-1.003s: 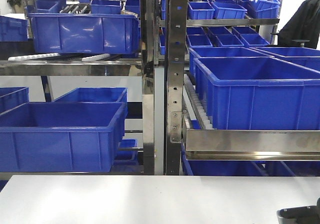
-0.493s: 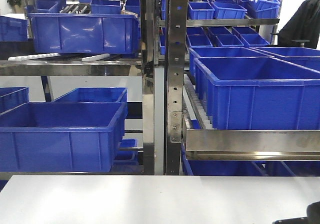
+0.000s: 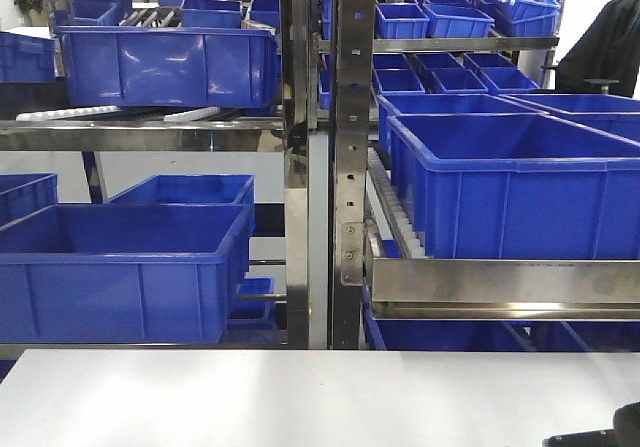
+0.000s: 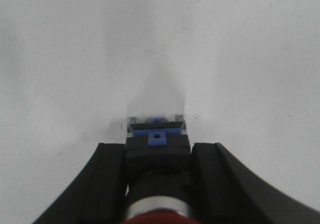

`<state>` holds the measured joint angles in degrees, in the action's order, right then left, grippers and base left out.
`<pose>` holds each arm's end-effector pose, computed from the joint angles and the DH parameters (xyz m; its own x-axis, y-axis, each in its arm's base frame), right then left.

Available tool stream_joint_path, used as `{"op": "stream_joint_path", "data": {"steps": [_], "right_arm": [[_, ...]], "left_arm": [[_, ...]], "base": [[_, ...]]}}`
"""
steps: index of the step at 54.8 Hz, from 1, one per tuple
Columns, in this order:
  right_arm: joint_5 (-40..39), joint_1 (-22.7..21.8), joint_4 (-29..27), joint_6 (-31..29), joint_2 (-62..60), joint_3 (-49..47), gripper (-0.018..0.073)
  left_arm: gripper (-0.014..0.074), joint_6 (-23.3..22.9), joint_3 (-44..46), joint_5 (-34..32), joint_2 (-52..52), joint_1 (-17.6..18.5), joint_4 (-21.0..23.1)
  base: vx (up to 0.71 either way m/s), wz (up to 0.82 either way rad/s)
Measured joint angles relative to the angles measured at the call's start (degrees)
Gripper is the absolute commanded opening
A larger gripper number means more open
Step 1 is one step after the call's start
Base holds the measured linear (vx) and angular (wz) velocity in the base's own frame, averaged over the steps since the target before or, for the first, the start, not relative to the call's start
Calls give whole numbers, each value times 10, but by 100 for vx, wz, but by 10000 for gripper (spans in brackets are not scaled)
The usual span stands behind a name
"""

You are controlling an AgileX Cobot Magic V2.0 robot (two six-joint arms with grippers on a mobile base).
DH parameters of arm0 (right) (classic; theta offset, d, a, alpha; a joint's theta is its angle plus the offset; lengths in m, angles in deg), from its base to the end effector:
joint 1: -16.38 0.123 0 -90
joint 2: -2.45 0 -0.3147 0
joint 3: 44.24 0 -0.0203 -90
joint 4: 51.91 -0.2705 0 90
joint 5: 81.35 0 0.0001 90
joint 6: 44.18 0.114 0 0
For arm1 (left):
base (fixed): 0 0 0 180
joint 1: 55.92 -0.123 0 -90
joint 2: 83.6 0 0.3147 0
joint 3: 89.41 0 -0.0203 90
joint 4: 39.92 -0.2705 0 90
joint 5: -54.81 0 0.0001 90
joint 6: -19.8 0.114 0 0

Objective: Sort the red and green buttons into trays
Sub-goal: 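Lift both held buttons off the white table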

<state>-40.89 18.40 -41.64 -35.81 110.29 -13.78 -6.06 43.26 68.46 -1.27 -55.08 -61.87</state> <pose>0.2950 -0.0028 0.1209 -0.9992 -0.0262 -0.0307 -0.0225 0.9931 -0.1154 0.2569 0.0063 0.1199 -0.9208 -0.0642 -0.3848 -0.0910 0.9945 0.0518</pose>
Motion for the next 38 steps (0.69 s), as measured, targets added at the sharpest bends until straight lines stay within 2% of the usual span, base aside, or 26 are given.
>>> {"op": "stream_joint_path", "data": {"steps": [10,22,38], "right_arm": [[-18,0,-7,0,-38,0,-13],[-90,12,-23,-9,-148,0,-11],[-192,91,-28,-8,-327,1,-9]], "left_arm": [[-9,0,0,-15,53,0,0],[-4,0,0,-69,171,0,0],[-3,0,4,-151,337,0,-1]], "base": [[0,0],[0,0],[0,0]]}}
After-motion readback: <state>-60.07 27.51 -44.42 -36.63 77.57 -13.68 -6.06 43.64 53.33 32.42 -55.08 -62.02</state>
